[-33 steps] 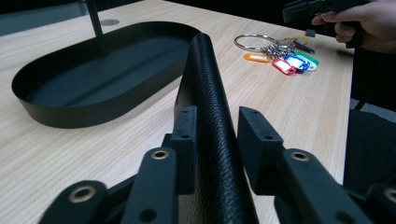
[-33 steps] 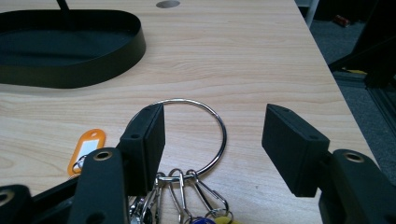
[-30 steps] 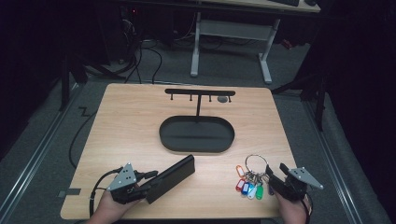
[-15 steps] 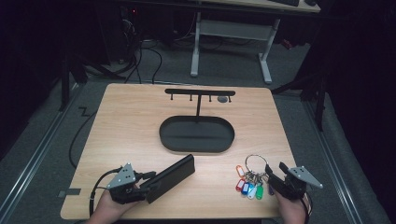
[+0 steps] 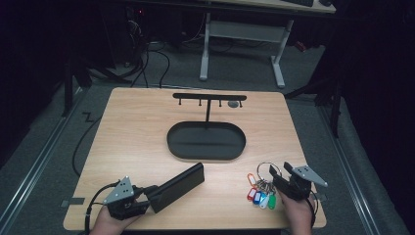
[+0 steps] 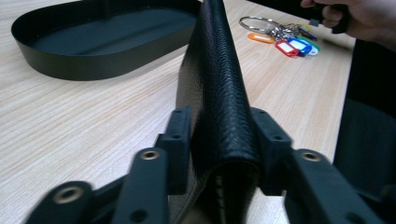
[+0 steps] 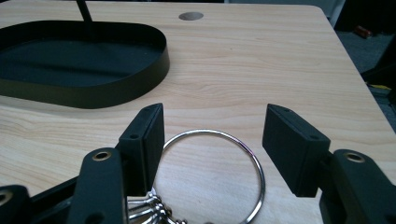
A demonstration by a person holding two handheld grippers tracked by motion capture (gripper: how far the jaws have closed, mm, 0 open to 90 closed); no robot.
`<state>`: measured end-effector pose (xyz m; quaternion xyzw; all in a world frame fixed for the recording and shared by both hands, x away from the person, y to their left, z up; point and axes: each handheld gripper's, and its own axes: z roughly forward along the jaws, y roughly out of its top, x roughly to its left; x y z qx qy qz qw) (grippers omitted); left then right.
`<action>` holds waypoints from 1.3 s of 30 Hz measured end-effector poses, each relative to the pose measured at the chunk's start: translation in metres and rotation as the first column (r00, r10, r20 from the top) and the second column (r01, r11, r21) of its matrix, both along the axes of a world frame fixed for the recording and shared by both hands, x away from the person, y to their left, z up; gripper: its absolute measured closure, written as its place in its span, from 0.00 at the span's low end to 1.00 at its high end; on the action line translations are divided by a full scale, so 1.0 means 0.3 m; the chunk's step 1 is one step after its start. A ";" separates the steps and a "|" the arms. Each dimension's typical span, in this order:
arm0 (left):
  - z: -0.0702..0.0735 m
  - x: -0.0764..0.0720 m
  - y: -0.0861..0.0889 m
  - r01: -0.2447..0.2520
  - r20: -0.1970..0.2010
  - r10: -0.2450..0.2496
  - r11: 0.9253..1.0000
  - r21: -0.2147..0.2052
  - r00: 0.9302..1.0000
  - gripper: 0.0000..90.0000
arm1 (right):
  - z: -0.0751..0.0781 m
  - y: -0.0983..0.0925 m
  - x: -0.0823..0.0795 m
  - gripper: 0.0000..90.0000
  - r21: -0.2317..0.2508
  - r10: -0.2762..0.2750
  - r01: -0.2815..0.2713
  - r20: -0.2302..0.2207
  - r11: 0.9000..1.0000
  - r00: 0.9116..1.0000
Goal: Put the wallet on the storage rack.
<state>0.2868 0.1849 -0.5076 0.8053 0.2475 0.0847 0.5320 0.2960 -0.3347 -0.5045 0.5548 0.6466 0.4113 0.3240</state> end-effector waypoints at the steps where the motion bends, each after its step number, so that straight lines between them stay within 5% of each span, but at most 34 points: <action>1: 0.000 0.000 0.000 0.000 0.000 0.000 1.000 0.000 1.000 0.77 | 0.002 0.002 0.002 0.44 0.002 0.000 0.000 0.003 1.000 1.000; 5: 0.001 0.000 -0.001 -0.035 -0.003 0.035 0.999 -0.007 0.999 0.80 | 0.009 -0.001 -0.008 0.46 0.038 -0.014 0.014 0.014 0.999 1.000; 8: 0.025 -0.014 -0.020 -0.038 0.049 0.037 0.999 0.024 0.998 0.82 | 0.009 -0.006 -0.008 0.46 0.001 0.003 -0.003 0.016 1.000 1.000; 14: 0.038 -0.015 -0.023 -0.034 0.048 0.035 0.999 -0.015 0.998 0.82 | 0.010 -0.031 -0.022 0.50 0.029 -0.021 0.020 0.014 0.999 1.000; 19: 0.041 0.010 -0.020 -0.057 0.029 0.058 0.997 -0.043 0.998 0.82 | 0.014 -0.031 -0.034 0.51 0.005 -0.008 0.008 0.012 1.000 1.000; 23: 0.054 0.021 -0.016 -0.056 0.052 0.059 0.997 -0.054 0.997 0.82 | 0.021 -0.027 -0.047 0.56 -0.011 0.007 -0.007 0.005 1.000 1.000; 34: 0.131 0.064 -0.010 -0.116 0.062 0.125 0.985 -0.124 0.990 0.82 | 0.029 -0.008 -0.082 0.56 -0.028 0.025 -0.024 0.024 0.999 0.999; 39: 0.160 0.092 -0.022 -0.097 0.100 0.106 0.990 -0.098 0.989 0.82 | 0.031 -0.012 -0.085 0.56 -0.029 0.029 -0.028 0.031 0.999 0.999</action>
